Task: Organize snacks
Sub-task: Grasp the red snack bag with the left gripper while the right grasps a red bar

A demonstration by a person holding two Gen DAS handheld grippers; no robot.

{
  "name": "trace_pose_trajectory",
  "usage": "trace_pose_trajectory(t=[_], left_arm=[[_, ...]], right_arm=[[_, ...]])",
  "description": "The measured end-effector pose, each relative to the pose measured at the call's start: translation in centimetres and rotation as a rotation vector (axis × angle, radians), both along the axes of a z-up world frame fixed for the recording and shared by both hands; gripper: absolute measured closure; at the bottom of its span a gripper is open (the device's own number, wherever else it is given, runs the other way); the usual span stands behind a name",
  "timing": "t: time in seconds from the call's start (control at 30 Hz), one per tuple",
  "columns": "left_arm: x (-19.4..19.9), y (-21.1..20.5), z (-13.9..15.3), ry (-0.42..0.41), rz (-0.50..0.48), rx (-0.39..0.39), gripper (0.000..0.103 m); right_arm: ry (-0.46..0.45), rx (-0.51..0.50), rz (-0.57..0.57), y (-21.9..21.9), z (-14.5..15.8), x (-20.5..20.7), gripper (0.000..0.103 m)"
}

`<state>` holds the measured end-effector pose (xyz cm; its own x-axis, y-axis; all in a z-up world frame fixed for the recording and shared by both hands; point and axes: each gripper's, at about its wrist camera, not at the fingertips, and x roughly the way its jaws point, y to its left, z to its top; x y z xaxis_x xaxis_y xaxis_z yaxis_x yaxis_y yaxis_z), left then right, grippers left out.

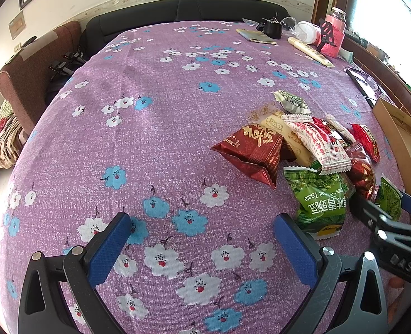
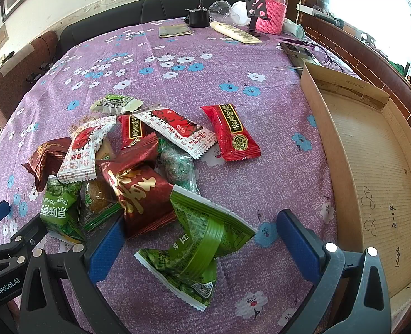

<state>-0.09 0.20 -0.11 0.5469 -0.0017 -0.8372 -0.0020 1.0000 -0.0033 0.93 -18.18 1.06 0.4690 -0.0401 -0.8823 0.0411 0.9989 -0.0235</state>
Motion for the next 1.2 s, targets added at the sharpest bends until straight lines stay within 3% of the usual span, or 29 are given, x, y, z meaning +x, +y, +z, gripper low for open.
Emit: trace_pose_trajectory(t=[0.07, 0.17, 0.3, 0.37, 0.53, 0.63, 0.7, 0.87, 1.1, 1.2], left_arm=[[-0.1, -0.1, 0.0, 0.001, -0.007, 0.002, 0.000], [-0.3, 0.0, 0.3, 0.035, -0.031, -0.002, 0.000], [-2.3, 0.8, 1.8, 0.053, 0.016, -0.041, 0.006], [-2.8, 1.0, 2.9, 0.054, 0.031, -0.068, 0.014], [-2.1, 0.4, 6.1, 0.065, 0.035, -0.104, 0.014], [-0.7, -0.4, 7.6, 0.062, 0.004, -0.086, 0.025], [0.5, -0.6, 8.0, 0.069, -0.031, -0.079, 0.027], [3.6, -0.7, 6.9, 0.099, -0.125, -0.092, 0.042], [6.3, -1.1, 5.0, 0.121, -0.225, -0.117, 0.043], [6.7, -2.4, 4.6, 0.124, -0.291, -0.074, 0.043]], right_arm=[[0.081, 0.001, 0.072, -0.1, 0.2, 0.7, 0.000], [0.128, 0.011, 0.212, -0.2, 0.3, 0.2, 0.000], [0.195, 0.095, 0.361, -1.5, 0.8, -2.4, 0.000], [0.196, 0.146, 0.418, -2.0, 1.6, -3.6, 0.004], [0.140, 0.276, 0.528, -3.2, 4.6, -5.1, 0.016], [0.139, 0.341, 0.499, -4.6, 5.7, -4.5, 0.045], [0.134, 0.355, 0.449, -5.5, 6.3, -3.4, 0.050], [0.098, 0.363, 0.286, -8.2, 7.9, -2.5, 0.051], [0.060, 0.330, 0.173, -9.0, 9.6, -2.6, 0.052], [0.064, 0.314, 0.150, -9.1, 9.8, -2.7, 0.051]])
